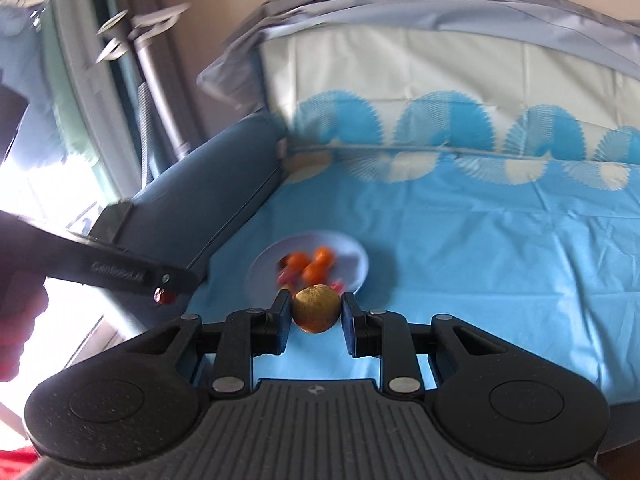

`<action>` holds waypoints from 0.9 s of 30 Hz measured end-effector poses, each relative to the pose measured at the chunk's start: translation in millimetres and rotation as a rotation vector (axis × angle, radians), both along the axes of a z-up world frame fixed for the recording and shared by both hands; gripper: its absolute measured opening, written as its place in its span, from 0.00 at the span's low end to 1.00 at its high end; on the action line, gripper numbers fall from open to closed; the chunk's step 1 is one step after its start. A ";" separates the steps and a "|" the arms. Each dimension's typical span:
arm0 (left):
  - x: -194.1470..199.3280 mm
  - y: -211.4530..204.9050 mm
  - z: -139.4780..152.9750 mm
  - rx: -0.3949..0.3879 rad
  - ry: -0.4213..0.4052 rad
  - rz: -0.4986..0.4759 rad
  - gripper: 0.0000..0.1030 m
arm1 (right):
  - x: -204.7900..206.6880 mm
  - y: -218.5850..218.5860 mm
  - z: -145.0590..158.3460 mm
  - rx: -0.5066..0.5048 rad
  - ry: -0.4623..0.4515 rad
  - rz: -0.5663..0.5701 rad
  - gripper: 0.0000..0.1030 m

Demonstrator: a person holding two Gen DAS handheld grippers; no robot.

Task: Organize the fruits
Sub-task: 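Carry both fruits over the plate and open both tools to drop them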

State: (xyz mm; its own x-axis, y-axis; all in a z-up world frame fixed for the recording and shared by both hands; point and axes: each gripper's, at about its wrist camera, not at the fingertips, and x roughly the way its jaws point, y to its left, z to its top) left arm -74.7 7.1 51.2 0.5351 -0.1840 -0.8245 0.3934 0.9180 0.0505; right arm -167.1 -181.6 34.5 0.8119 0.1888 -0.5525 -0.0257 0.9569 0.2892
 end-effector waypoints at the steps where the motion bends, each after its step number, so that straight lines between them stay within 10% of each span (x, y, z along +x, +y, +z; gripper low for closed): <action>1: -6.7 6.0 -1.4 -0.001 -0.001 0.011 0.22 | -5.4 8.1 -0.1 -0.009 0.007 0.016 0.27; 27: -31.8 30.5 -8.4 -0.044 -0.002 0.044 0.22 | -28.3 57.9 2.9 -0.136 0.029 0.113 0.27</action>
